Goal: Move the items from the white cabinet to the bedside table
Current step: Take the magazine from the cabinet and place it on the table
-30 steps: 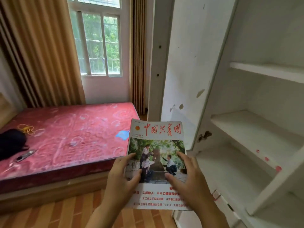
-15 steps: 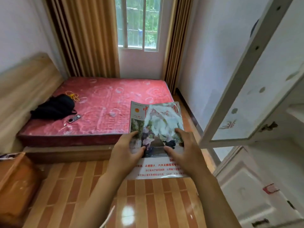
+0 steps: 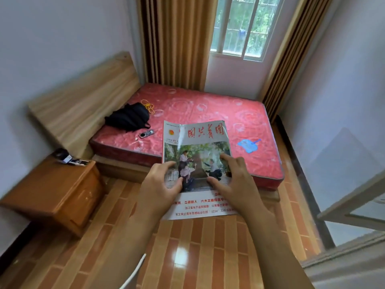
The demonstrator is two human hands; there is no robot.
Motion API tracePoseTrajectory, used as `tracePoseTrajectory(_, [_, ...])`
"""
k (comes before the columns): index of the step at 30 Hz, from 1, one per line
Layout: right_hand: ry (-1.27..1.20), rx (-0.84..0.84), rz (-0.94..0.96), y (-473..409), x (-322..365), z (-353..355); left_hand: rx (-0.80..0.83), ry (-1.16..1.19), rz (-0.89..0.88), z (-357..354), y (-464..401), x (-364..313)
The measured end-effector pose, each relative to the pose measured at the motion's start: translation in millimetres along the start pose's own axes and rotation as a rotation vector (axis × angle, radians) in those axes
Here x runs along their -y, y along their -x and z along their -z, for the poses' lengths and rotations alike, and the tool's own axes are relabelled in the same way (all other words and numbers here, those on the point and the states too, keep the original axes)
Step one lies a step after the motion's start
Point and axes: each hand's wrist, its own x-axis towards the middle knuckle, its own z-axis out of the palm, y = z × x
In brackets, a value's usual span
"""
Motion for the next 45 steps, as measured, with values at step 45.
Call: tracePoseTrajectory(45, [-0.192, 0.601, 0.681, -283.9, 399.3, -400.6, -0.621, -0.335, 0.631, 329.0, -88.5, 343.1])
